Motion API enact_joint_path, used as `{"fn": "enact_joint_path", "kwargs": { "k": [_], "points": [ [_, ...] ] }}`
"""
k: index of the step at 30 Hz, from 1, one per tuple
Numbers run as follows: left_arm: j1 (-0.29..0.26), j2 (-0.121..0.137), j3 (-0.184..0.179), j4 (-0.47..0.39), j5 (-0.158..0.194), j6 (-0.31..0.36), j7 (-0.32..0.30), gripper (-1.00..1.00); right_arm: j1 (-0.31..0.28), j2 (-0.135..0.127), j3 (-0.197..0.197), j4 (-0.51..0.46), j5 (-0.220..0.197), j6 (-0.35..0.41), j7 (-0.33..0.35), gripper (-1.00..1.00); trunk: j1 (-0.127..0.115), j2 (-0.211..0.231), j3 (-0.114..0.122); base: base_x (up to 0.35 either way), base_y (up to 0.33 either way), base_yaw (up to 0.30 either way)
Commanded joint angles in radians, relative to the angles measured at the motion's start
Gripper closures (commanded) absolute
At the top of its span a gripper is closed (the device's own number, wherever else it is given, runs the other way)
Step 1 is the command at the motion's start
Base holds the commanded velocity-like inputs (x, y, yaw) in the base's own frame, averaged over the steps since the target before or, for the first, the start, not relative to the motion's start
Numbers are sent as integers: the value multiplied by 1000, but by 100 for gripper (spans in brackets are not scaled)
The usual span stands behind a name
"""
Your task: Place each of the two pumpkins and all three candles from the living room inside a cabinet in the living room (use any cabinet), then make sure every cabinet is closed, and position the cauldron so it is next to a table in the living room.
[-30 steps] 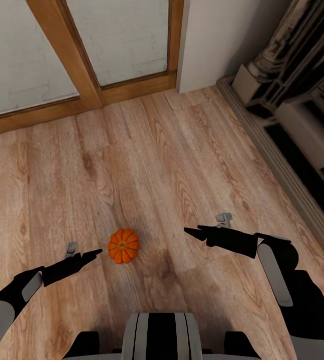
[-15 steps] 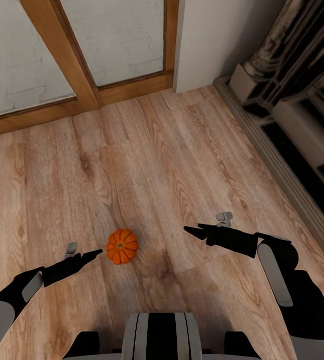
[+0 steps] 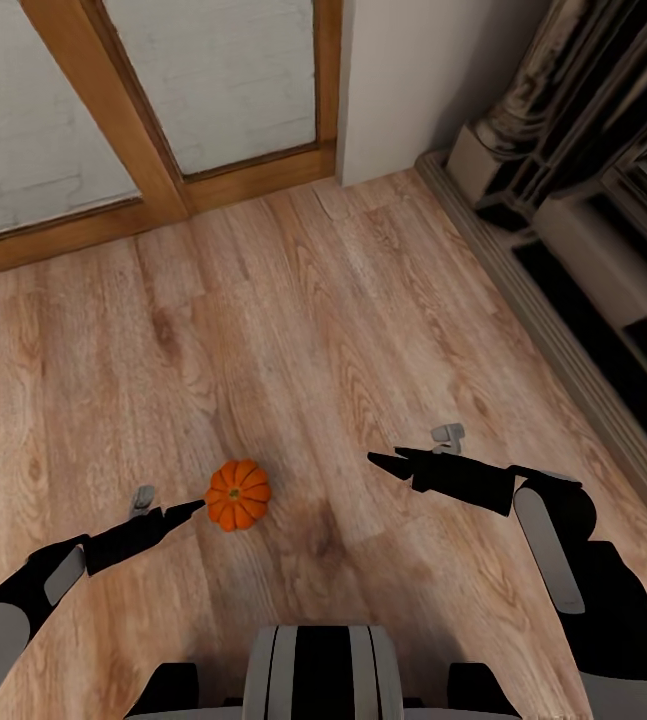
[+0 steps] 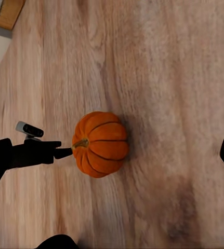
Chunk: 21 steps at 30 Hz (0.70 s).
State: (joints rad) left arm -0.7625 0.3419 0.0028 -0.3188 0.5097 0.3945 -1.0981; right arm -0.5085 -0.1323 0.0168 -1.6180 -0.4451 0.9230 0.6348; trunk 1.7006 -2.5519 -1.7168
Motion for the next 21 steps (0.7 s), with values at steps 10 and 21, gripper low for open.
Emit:
{"fn": "enact_joint_path", "kwargs": {
  "k": [10, 21],
  "points": [
    [0, 0, 0, 1, 4, 10, -2, -100, -1, -1, -1, 0, 0, 4, 3, -100, 0, 0, 0, 0, 0, -195],
    [0, 2, 22, 4, 4, 10, 19, -100, -1, -1, 0, 0, 0, 0, 5, -100, 0, 0, 0, 0, 0, -10]
  ]
}}
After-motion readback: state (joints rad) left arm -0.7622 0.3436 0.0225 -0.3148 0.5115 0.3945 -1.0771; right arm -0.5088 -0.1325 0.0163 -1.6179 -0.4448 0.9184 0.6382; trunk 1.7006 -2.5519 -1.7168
